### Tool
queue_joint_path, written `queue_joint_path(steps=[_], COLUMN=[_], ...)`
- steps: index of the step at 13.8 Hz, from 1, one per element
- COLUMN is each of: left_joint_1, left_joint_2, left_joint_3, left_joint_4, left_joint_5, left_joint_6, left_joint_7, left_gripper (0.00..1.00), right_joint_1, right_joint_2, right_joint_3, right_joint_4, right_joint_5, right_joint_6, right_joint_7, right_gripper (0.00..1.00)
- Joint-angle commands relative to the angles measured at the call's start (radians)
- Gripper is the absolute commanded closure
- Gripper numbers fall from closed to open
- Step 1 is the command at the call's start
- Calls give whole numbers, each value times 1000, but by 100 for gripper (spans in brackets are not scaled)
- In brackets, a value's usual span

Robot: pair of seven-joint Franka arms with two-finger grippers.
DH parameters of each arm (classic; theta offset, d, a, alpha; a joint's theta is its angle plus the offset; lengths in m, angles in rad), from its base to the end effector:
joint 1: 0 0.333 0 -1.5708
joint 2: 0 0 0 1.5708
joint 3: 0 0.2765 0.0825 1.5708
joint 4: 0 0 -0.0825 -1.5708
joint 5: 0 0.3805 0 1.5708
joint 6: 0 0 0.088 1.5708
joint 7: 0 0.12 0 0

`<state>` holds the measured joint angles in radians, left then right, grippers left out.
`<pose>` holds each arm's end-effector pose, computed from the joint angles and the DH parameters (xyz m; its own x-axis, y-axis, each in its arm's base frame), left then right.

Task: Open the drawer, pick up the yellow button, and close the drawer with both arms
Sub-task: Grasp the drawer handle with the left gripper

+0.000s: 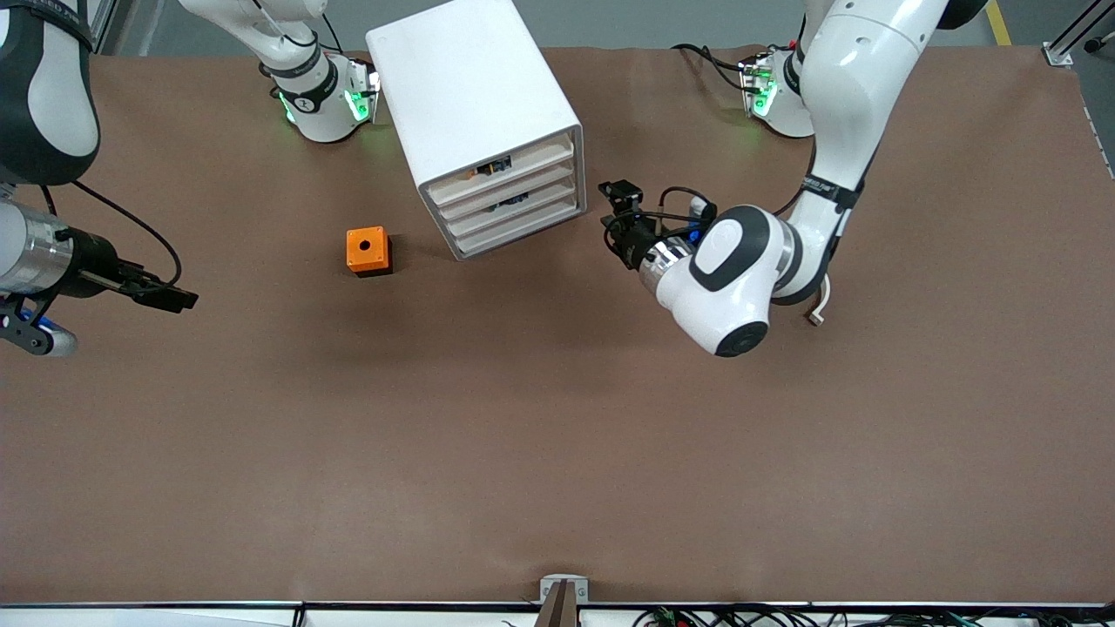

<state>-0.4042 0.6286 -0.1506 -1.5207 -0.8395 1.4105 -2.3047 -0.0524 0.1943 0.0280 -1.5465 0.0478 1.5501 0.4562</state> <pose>0.4678 -0.3927 0.2703 -0.4201 0.9023 -0.0965 0.4023 0.0899 -0.9111 0.5869 -0.0096 0.4710 0.8667 -0.4599 -0.1932 -0.4620 -0.8861 0.0363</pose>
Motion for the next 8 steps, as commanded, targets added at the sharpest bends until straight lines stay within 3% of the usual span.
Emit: queue_joint_path(steps=[1,8], left_joint_1=[-53,-159], left_joint_2=[66,112], left_joint_3=[8,8], left_joint_4=[77,103], left_joint_5=[-55,-131], left_joint_6=[-2,45], left_joint_7=[-79,-139], left_gripper=[41,46], right_joint_1=[3,37], right_joint_2=[-6,-7], right_joint_3=[-2,-2], right_joint_4=[2,2], right_joint_5=[12,12], right_joint_6=[-8,-8], right_joint_7=[18,116], right_gripper=[0,0])
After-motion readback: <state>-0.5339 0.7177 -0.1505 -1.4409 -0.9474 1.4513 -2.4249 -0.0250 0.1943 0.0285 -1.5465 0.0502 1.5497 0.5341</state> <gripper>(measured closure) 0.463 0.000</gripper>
